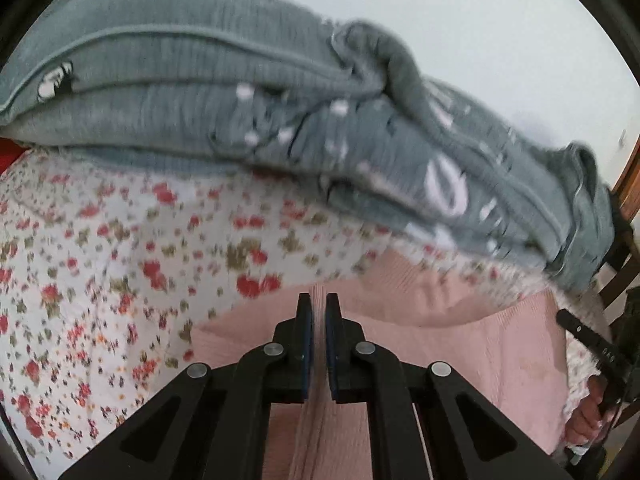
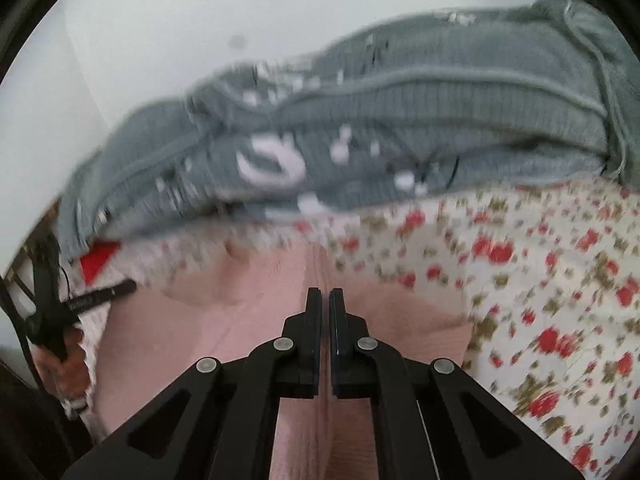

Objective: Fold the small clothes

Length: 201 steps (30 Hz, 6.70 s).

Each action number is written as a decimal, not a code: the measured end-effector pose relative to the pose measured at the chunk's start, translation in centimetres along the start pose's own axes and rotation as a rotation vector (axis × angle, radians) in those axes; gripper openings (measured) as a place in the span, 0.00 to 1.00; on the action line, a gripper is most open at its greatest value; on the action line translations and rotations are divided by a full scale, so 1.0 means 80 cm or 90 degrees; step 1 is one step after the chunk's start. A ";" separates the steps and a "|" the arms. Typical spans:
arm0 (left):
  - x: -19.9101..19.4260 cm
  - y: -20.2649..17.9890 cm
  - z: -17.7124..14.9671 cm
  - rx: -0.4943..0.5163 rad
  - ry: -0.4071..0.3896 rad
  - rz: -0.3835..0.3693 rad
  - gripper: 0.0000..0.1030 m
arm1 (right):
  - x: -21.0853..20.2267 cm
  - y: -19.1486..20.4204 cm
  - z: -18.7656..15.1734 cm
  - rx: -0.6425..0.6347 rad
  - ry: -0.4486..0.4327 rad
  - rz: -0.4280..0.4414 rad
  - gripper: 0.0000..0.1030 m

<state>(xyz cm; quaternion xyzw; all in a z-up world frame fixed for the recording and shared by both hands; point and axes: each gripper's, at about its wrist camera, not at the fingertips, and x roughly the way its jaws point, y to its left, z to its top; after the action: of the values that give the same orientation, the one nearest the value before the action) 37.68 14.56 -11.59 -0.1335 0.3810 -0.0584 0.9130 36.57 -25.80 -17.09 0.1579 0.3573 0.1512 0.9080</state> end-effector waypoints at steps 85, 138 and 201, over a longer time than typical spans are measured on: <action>0.001 -0.004 -0.059 0.054 0.001 0.048 0.60 | -0.044 -0.005 -0.085 0.016 0.057 -0.121 0.69; -0.169 -0.017 -0.214 0.005 0.043 -0.075 0.19 | -0.202 0.020 -0.180 0.055 0.026 -0.016 0.19; -0.155 0.011 -0.283 -0.038 0.084 -0.095 0.24 | -0.195 0.180 -0.384 -0.131 0.050 -0.137 0.40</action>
<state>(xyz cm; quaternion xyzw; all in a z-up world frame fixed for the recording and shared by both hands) 12.90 13.51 -18.67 -0.1843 0.4307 -0.1237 0.8748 1.95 -13.32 -23.40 0.0185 0.3899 0.0952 0.9157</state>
